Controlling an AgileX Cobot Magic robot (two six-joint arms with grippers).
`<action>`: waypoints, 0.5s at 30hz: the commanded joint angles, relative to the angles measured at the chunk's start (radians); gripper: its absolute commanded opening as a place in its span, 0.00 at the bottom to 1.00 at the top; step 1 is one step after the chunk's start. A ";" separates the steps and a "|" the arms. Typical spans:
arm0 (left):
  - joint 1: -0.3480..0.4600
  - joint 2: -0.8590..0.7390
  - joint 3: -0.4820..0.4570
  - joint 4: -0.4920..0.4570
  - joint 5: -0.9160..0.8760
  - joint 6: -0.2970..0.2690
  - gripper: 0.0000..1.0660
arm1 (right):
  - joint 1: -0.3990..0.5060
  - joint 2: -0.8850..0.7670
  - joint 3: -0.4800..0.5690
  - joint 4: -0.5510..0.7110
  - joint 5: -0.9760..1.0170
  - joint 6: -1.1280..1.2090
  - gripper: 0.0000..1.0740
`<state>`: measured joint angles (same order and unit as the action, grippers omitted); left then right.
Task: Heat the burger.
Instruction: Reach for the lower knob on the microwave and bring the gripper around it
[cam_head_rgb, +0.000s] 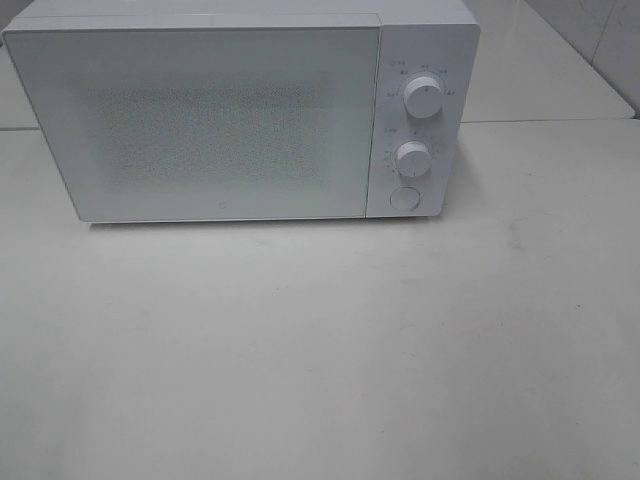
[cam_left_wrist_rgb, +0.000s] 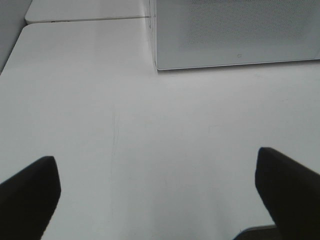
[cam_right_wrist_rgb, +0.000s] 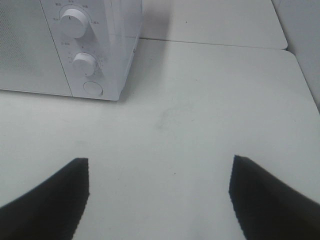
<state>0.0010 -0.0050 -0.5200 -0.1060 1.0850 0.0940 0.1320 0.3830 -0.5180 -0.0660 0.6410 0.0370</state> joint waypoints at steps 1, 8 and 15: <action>-0.001 -0.026 0.002 -0.001 -0.014 -0.007 0.93 | -0.004 0.046 -0.003 0.003 -0.074 0.006 0.70; -0.001 -0.026 0.002 -0.001 -0.014 -0.007 0.92 | -0.004 0.165 -0.003 0.003 -0.211 0.011 0.70; -0.001 -0.026 0.002 -0.001 -0.014 -0.007 0.92 | -0.004 0.285 -0.003 0.003 -0.364 0.014 0.70</action>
<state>0.0010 -0.0050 -0.5200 -0.1060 1.0850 0.0940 0.1320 0.6640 -0.5180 -0.0650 0.3100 0.0400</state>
